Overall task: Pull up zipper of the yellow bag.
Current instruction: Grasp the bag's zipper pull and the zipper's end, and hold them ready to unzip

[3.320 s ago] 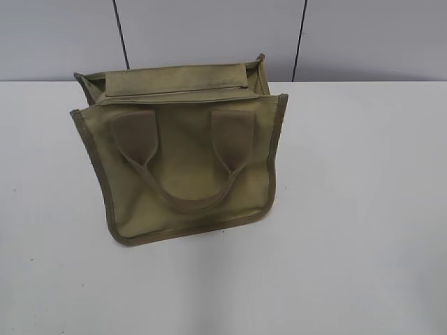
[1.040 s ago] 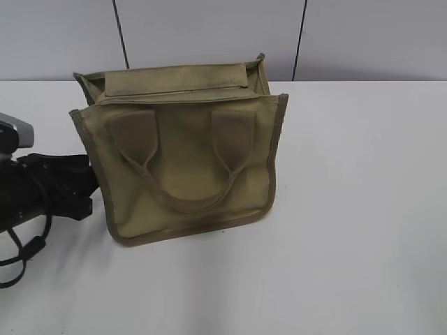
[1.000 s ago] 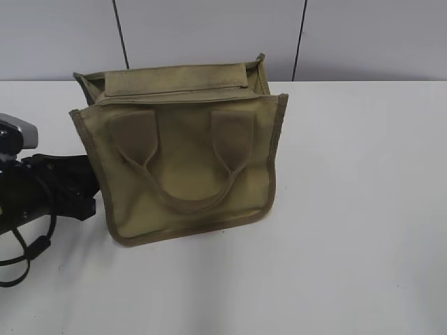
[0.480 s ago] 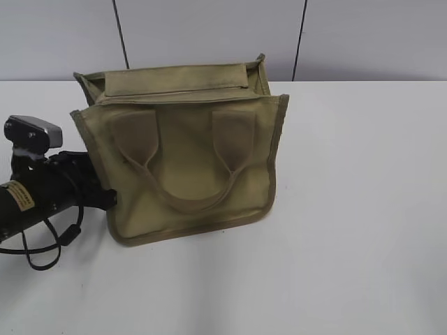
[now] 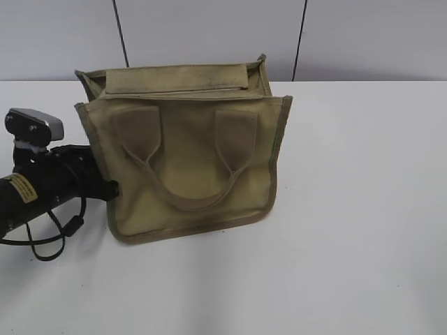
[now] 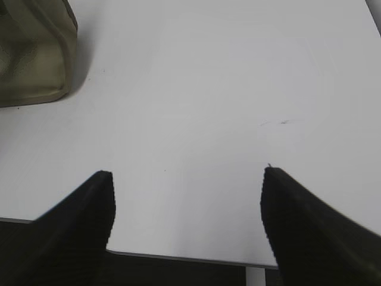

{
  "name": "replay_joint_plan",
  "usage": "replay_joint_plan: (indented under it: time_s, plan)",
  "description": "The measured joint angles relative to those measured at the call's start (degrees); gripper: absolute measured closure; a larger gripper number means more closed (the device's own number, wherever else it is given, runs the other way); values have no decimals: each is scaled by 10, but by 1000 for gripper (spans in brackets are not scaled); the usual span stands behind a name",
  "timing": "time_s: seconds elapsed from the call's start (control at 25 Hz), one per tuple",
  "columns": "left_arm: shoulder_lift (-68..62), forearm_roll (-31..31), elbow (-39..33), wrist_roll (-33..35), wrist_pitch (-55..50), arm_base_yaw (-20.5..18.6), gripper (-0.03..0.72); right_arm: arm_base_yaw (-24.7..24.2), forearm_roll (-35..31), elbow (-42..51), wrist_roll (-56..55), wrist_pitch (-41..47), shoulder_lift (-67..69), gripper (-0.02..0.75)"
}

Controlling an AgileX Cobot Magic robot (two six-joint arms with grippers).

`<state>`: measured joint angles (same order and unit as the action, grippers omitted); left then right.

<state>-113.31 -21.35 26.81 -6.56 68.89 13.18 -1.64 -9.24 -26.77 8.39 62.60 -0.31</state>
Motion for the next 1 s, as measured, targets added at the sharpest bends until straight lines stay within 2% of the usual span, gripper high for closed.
replay_joint_plan:
  time_s: [0.08, 0.2, 0.24, 0.44, 0.68, 1.0]
  plan:
    - [-2, 0, 6, 0, 0, 0, 549, 0, 0, 0, 0, 0, 0, 156]
    - [-2, 3, 11, 2, 0, 0, 662, 0, 0, 0, 0, 0, 0, 156]
    - [-2, 1, 11, 2, 0, 0, 675, 0, 0, 0, 0, 0, 0, 156]
    - [23, -16, 3, 2, -47, 0, 680, 0, 0, 0, 0, 0, 0, 156]
    - [163, -26, 0, 2, -247, 0, 680, 0, 0, 0, 0, 0, 0, 156]
    - [331, -108, 10, 3, -437, 0, 681, 0, 0, 0, 0, 0, 0, 156]
